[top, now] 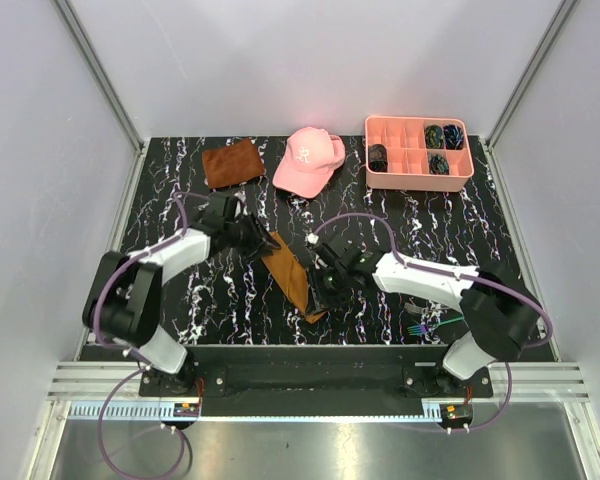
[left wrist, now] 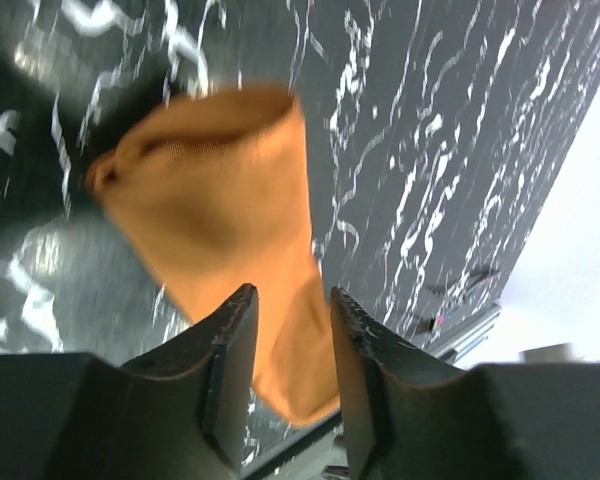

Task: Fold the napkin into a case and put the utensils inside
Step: Rotate the smaller rectangle-folded napkin at the center of the board.

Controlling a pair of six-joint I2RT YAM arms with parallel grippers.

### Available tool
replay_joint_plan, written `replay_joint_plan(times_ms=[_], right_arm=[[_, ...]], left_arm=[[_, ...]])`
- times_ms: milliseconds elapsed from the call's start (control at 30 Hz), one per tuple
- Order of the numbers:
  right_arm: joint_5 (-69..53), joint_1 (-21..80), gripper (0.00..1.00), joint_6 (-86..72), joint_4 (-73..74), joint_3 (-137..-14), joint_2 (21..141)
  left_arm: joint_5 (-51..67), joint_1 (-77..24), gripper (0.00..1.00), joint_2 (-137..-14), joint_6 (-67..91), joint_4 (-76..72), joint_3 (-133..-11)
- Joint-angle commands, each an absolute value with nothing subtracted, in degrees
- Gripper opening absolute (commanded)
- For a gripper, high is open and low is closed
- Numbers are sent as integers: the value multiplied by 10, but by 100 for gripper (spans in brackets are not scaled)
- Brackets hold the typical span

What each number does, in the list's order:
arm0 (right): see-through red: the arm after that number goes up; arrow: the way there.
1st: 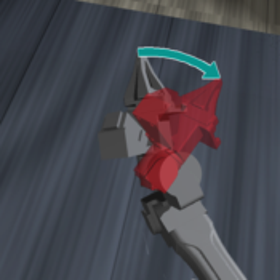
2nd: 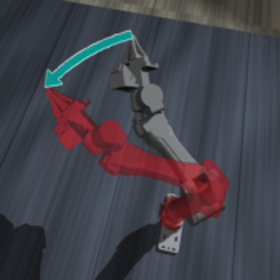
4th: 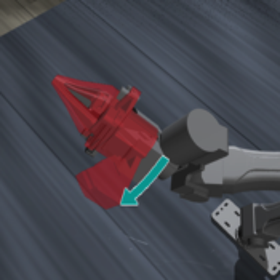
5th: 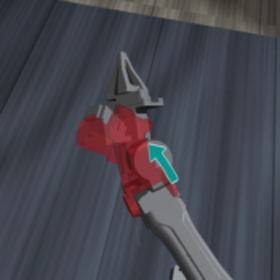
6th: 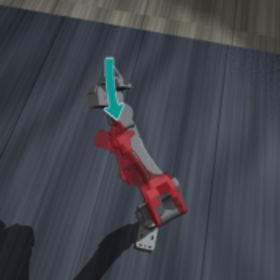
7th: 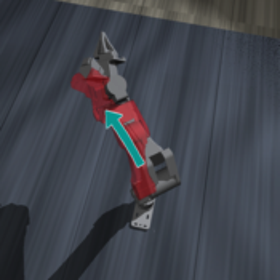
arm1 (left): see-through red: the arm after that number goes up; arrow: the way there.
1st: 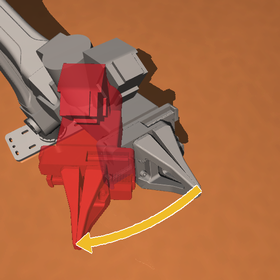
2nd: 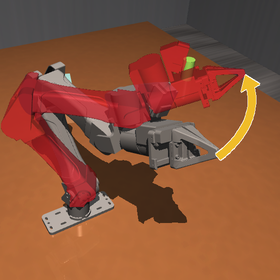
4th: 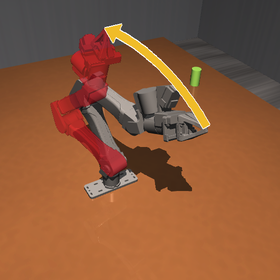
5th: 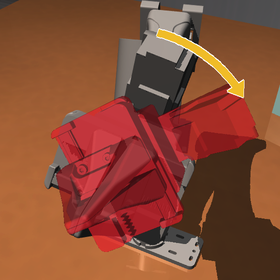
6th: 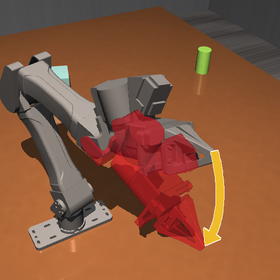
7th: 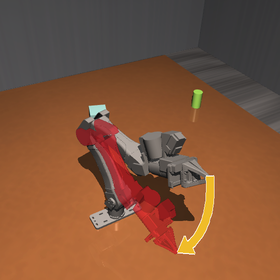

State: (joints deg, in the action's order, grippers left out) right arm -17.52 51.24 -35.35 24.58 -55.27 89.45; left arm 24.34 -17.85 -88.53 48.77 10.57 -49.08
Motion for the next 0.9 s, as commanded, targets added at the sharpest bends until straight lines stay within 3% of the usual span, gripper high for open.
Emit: replay_joint_plan(times_ms=[0,367,867], right_arm=[[-174,508,28,-374,181,-542,914],[-90,476,24,-277,177,-523,966],[14,364,34,-150,311,-702,1047]], left_arm=[[228,-178,36,-948,485,84,-550],[188,-149,32,-1066,470,98,-584],[191,-162,36,-928,487,83,-438]])
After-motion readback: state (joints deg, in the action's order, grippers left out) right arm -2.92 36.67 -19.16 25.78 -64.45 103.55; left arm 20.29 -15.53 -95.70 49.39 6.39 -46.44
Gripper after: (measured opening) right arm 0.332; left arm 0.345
